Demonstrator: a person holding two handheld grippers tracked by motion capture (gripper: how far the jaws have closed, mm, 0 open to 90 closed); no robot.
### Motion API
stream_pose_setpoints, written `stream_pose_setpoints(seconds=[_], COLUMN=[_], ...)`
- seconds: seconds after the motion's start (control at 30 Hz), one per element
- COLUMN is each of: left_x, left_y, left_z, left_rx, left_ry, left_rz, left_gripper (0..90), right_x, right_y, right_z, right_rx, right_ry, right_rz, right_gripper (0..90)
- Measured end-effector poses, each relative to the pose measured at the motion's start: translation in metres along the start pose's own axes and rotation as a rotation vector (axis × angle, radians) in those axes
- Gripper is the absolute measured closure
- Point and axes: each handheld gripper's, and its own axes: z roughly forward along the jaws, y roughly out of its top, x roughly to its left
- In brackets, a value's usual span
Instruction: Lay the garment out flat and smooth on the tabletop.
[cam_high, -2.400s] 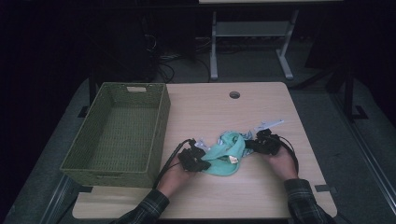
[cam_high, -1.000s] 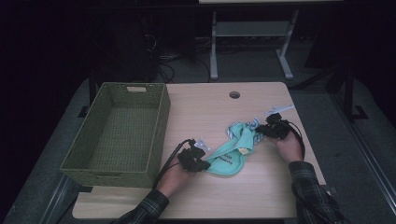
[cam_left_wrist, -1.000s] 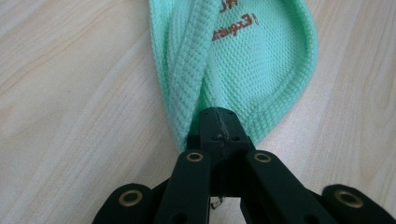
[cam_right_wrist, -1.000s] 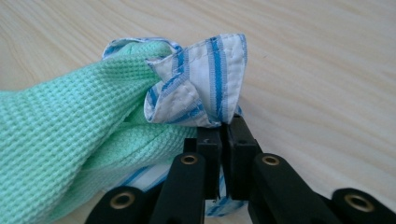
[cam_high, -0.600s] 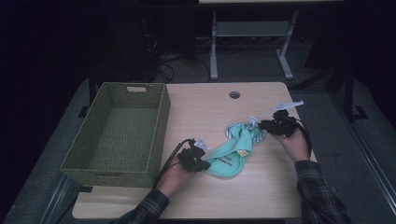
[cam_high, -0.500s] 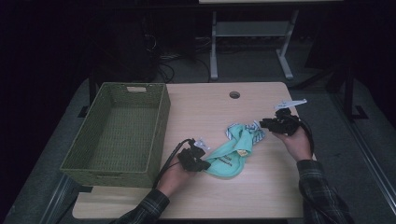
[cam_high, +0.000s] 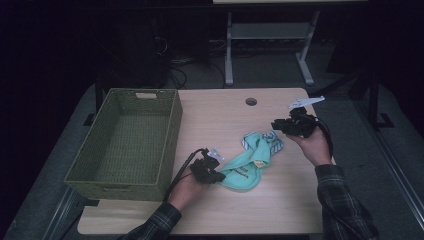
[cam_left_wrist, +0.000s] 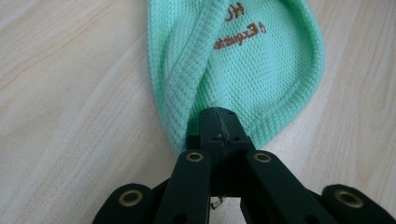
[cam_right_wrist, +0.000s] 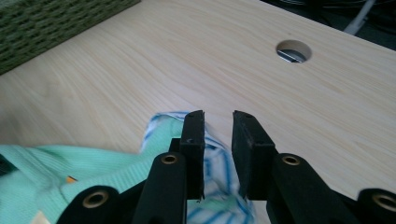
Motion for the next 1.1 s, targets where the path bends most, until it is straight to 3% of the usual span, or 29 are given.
stream_pose_setpoints(seconds=[0.5, 0.93, 1.1], left_x=[0.000, 0.000, -0.001], left_y=[0.000, 0.001, 0.001], left_z=[-0.001, 0.000, 0.000], left_rx=[0.017, 0.019, 0.009], left_ry=[0.008, 0.012, 0.007], left_rz=[0.018, 0.022, 0.004], left_gripper=[89.8, 89.8, 89.8], right_x=[0.029, 0.036, 0.035], right_y=[0.016, 0.007, 0.000], right_z=[0.039, 0.085, 0.100], right_rx=[0.068, 0.172, 0.208], right_ry=[0.070, 0.073, 0.059], right_rz=[-0.053, -0.047, -0.045], right_gripper=[75.9, 75.9, 75.8])
